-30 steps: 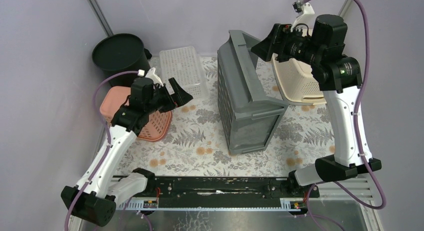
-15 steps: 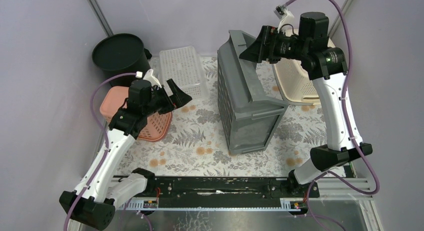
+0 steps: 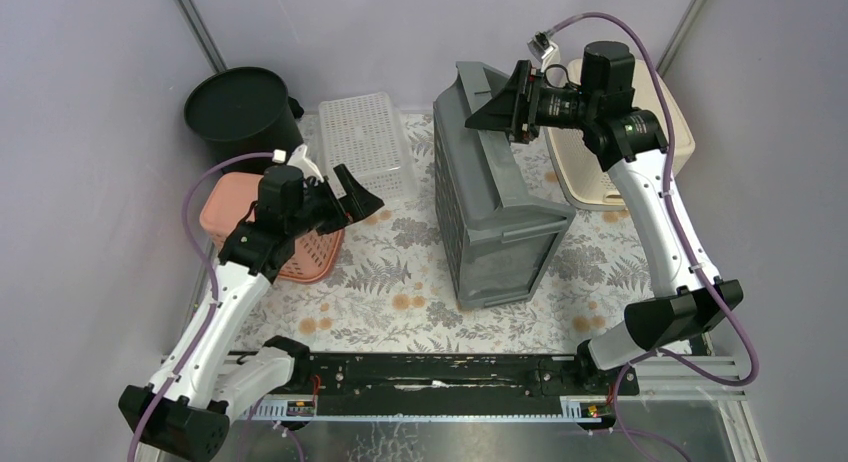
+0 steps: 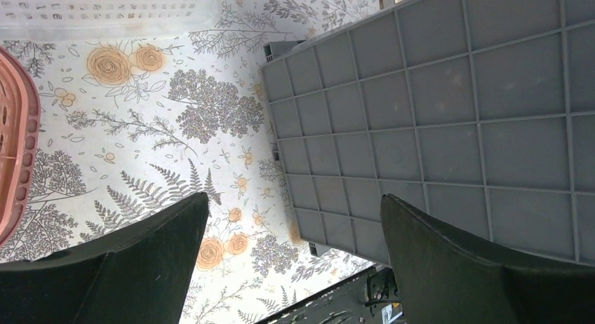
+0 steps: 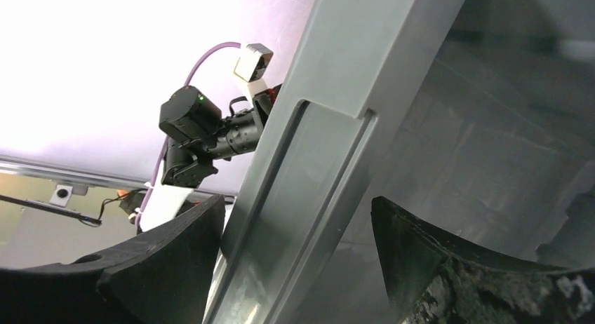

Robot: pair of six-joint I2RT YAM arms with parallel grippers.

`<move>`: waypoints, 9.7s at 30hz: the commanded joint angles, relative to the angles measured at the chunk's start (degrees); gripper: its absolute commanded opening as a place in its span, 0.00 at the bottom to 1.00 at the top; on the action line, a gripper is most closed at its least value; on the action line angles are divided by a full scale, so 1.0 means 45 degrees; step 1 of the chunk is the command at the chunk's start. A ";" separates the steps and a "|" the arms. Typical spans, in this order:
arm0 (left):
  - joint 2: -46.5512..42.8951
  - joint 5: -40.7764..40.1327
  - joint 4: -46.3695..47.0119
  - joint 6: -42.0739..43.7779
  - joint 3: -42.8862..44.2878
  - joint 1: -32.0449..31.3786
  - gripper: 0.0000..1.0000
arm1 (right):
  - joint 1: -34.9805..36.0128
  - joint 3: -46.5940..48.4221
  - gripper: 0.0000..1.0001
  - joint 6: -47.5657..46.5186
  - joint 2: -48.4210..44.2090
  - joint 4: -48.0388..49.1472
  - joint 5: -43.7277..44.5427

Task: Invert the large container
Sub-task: Turn the container upside down at the center of the board.

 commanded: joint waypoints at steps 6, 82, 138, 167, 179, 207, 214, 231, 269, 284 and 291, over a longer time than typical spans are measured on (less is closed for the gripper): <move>-0.0362 0.0331 0.0367 -0.0158 -0.0278 0.0092 1.00 | 0.0070 -0.1044 0.69 0.1270 -0.0607 0.1641 -0.1473; -0.0293 0.1566 0.0057 -0.0835 0.2683 0.0104 1.00 | 0.3925 -0.9128 0.29 1.7458 -0.0976 2.1511 0.7699; 0.1325 0.2415 0.1208 -0.1108 0.3165 -0.0311 1.00 | 0.1724 -1.1411 0.67 1.6407 -0.2293 1.8228 0.4677; 0.2396 0.1690 0.1826 -0.1147 0.3011 -0.1963 1.00 | 0.0097 -0.6032 0.72 0.5626 -0.2434 0.5666 0.1521; 0.3169 0.1263 0.1930 -0.1070 0.3445 -0.2637 1.00 | -0.0541 -0.6076 0.74 0.4323 -0.2436 0.4553 0.1170; 0.4744 0.0746 0.2105 -0.0932 0.3987 -0.4080 1.00 | -0.1506 -0.8346 0.76 0.1537 -0.4148 0.1987 0.1660; 0.4768 0.0677 0.2086 -0.0971 0.4000 -0.4237 1.00 | -0.1508 -0.9088 0.76 0.1353 -0.4543 0.1874 0.1590; 0.4862 0.0389 0.2086 -0.1069 0.3949 -0.4705 1.00 | -0.1499 -0.8979 0.77 -0.0871 -0.4854 -0.0629 0.3622; 0.3096 0.0028 0.2880 -0.1864 0.0967 -0.5125 1.00 | -0.1498 -1.2099 0.77 -0.1326 -0.4851 0.0395 0.3289; 0.2764 0.0108 0.3101 -0.1911 0.0287 -0.5125 1.00 | -0.1504 -1.2949 0.77 -0.1875 -0.5230 -0.0295 0.3958; 0.2689 0.0082 0.3084 -0.1929 0.0172 -0.5129 1.00 | -0.1501 -1.2980 0.77 -0.2458 -0.5275 -0.0913 0.4846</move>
